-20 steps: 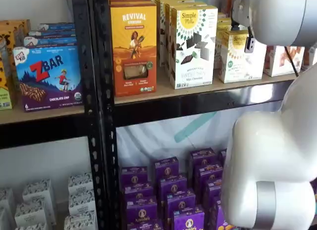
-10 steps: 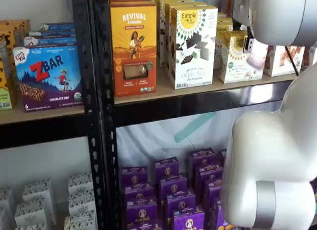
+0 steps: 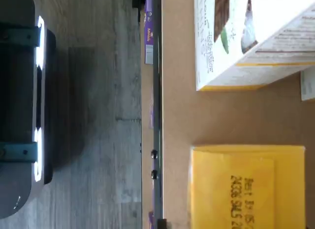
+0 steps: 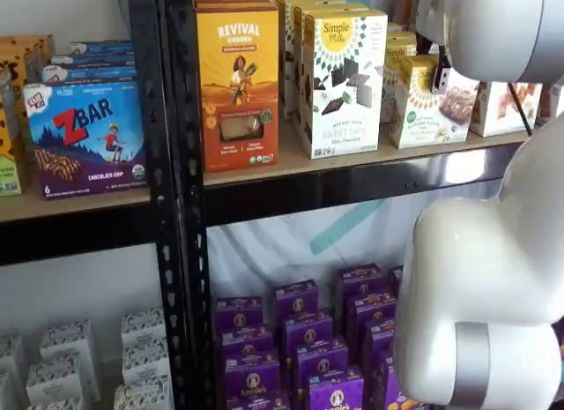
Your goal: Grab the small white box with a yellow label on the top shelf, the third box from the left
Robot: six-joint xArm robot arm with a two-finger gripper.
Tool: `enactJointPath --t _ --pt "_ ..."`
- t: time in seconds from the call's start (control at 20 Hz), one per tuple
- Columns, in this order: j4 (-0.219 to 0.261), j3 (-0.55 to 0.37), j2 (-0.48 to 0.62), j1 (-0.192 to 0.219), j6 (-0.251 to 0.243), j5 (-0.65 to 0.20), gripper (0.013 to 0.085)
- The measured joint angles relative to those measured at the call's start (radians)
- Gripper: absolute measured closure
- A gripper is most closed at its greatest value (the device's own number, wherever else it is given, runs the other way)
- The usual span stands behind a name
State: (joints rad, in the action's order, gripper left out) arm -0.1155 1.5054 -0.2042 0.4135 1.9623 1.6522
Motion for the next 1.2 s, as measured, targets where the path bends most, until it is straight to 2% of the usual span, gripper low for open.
enactJointPath --t 0.1,0.25,0.65,0.8,1.2 --pt "-0.001 0.000 0.000 0.001 0.001 0.001 0.0450" --pt "-0.003 0.001 -0.001 0.001 0.001 0.003 0.0530" --pt "-0.012 -0.001 -0.003 0.004 0.001 0.001 0.0530" --pt "-0.016 -0.001 -0.004 0.006 0.003 0.001 0.0610" --pt "-0.016 0.023 0.003 0.008 0.002 0.039 0.0610"
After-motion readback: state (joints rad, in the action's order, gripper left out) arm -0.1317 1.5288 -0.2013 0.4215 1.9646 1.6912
